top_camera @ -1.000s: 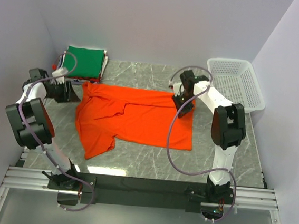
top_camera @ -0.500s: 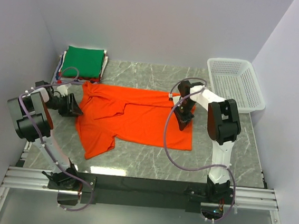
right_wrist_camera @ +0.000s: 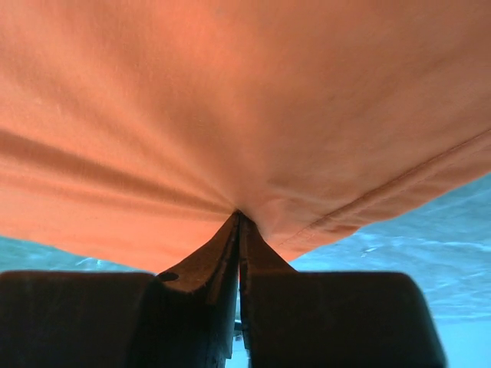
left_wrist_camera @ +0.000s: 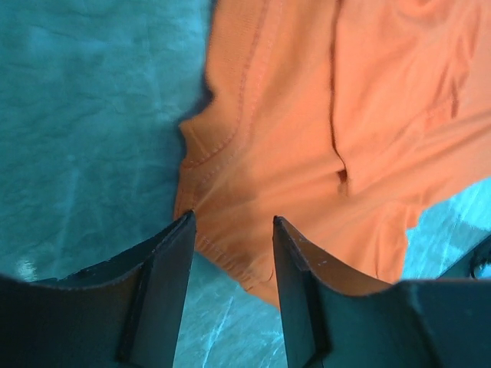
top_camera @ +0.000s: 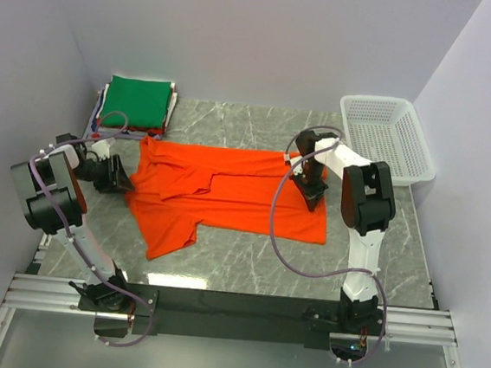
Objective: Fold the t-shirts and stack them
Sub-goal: Fold the tshirt
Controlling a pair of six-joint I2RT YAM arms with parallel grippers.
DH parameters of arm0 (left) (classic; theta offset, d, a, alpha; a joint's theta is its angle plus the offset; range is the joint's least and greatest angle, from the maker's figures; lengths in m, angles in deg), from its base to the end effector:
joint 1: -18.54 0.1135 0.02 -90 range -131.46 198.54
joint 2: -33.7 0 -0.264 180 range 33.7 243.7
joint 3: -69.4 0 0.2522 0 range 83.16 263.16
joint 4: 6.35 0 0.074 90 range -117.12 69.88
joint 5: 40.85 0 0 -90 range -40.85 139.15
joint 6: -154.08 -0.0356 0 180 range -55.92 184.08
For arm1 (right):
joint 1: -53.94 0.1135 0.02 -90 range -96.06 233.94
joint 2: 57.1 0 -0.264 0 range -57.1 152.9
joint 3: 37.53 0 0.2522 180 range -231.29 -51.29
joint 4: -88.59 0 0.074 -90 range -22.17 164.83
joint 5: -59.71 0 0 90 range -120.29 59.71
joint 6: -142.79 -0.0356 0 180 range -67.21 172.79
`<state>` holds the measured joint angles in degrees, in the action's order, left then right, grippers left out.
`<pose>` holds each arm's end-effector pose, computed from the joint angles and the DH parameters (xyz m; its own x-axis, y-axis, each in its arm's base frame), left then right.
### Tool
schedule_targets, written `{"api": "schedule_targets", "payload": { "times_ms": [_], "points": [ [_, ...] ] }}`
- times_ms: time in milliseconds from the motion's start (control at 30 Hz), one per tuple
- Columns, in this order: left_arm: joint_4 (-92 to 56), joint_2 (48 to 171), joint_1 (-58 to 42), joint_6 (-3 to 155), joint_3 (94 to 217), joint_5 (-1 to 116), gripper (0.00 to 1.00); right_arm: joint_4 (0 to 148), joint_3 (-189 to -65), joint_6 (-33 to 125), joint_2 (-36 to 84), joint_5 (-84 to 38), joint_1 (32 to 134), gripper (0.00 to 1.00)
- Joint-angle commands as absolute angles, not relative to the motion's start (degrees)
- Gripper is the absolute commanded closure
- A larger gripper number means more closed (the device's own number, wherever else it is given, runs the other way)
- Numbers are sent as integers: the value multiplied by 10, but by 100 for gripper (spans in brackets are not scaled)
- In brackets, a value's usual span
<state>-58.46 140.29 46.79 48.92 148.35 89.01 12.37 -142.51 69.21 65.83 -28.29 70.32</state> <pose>0.3075 0.1393 0.1498 -0.9054 -0.2586 -0.3367 -0.0270 0.8266 -0.5622 0.3791 0.1127 0.1481 -0.8389 -0.5410 0.0599 -0.5385 0.8409 0.0539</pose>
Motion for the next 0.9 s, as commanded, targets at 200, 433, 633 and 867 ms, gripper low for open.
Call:
{"api": "schedule_targets", "payload": {
  "times_ms": [200, 433, 633, 867],
  "points": [
    [-711, 1278, 472, 307, 1491, 1003, 40, 157, -1415, 785, 518, -230, 698, 75],
    [-836, 1197, 438, 85, 1472, 950, 37, 206, -1234, 878, 338, -263, 719, 60],
    [-793, 1102, 345, -9, 1352, 881, 38, 304, -1066, 940, 270, -323, 756, 73],
    [-772, 1058, 286, -52, 1289, 844, 35, 389, -987, 951, 273, -356, 782, 69]
  ]
}}
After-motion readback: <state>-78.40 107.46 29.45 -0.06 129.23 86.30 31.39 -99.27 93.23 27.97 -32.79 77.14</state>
